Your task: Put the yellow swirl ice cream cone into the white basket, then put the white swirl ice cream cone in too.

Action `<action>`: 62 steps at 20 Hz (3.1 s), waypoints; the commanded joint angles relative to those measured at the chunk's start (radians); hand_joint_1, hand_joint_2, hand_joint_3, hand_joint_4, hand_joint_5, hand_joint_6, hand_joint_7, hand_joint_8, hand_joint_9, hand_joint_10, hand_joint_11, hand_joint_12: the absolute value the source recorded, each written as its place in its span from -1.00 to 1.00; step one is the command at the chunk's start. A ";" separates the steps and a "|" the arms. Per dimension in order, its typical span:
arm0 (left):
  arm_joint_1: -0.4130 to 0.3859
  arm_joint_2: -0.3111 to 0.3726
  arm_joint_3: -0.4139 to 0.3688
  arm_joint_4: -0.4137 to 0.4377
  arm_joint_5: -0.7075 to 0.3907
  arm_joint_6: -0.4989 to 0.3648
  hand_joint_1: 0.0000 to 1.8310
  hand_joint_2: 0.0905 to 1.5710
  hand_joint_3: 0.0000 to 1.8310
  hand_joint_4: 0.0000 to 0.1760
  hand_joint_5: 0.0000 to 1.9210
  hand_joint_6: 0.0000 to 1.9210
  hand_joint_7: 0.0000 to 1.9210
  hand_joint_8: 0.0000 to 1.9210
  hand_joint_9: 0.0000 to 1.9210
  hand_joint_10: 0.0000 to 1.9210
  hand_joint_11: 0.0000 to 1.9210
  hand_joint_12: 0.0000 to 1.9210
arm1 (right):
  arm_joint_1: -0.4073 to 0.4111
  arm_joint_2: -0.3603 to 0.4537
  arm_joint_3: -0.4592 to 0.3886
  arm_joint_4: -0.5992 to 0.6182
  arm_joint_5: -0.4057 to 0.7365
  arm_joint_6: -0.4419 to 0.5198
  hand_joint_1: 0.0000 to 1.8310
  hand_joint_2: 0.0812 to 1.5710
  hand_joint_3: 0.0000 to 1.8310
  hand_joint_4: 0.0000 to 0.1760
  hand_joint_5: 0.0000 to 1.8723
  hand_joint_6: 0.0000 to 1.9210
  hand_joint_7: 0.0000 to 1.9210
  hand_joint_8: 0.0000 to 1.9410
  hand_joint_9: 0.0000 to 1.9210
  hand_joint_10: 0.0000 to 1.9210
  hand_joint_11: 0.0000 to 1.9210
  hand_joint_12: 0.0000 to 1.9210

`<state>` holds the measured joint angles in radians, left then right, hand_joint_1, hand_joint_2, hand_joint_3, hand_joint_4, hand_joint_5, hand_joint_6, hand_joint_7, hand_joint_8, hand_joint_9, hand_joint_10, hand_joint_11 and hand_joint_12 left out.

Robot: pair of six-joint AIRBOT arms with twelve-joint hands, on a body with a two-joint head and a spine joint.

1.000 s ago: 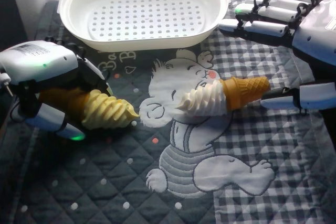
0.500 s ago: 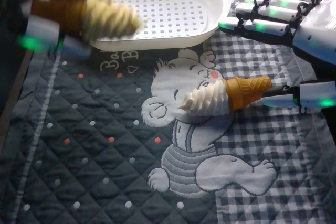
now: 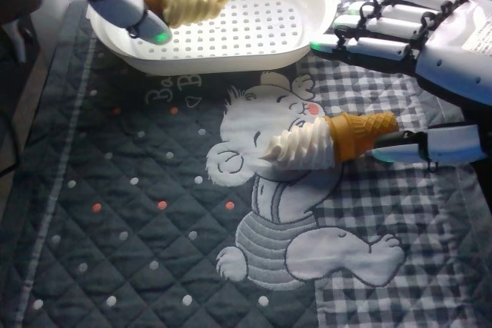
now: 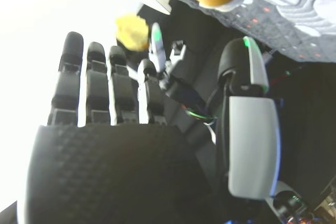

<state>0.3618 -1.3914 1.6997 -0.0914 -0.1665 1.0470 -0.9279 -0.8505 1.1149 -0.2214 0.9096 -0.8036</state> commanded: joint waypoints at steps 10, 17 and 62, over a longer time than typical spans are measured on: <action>-0.040 0.106 -0.179 0.076 -0.268 -0.007 -0.13 0.17 -1.00 -0.20 -0.48 -1.00 -0.40 -1.00 -0.25 -1.00 -0.59 0.08 | 0.008 -0.041 0.034 0.036 0.162 0.095 -0.23 0.23 -1.00 0.65 -0.84 -1.00 -0.79 -1.00 -0.78 -1.00 -0.98 -0.33; 0.062 0.351 -0.481 0.155 -0.564 -0.019 0.00 0.12 -1.00 -0.28 -0.43 -1.00 -0.38 -0.99 -0.20 -0.98 -0.55 0.29 | 0.008 -0.075 0.048 0.039 0.173 0.125 -0.26 0.17 -1.00 0.46 -0.87 -1.00 -0.82 -1.00 -0.79 -1.00 -1.00 -0.51; 0.272 0.432 -0.563 0.085 -0.800 -0.170 0.18 0.12 -1.00 -1.00 -0.33 -1.00 -0.32 -1.00 -0.21 -0.98 -0.69 0.28 | 0.430 -0.371 0.501 -0.127 -0.031 0.484 0.38 0.28 -1.00 -1.00 0.18 -0.25 0.32 -0.44 0.37 -0.58 0.05 0.14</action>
<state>0.6415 -0.9672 1.1339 0.0071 -0.8326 0.8833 -0.5049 -1.2297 1.6287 -0.3901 0.8101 -0.3206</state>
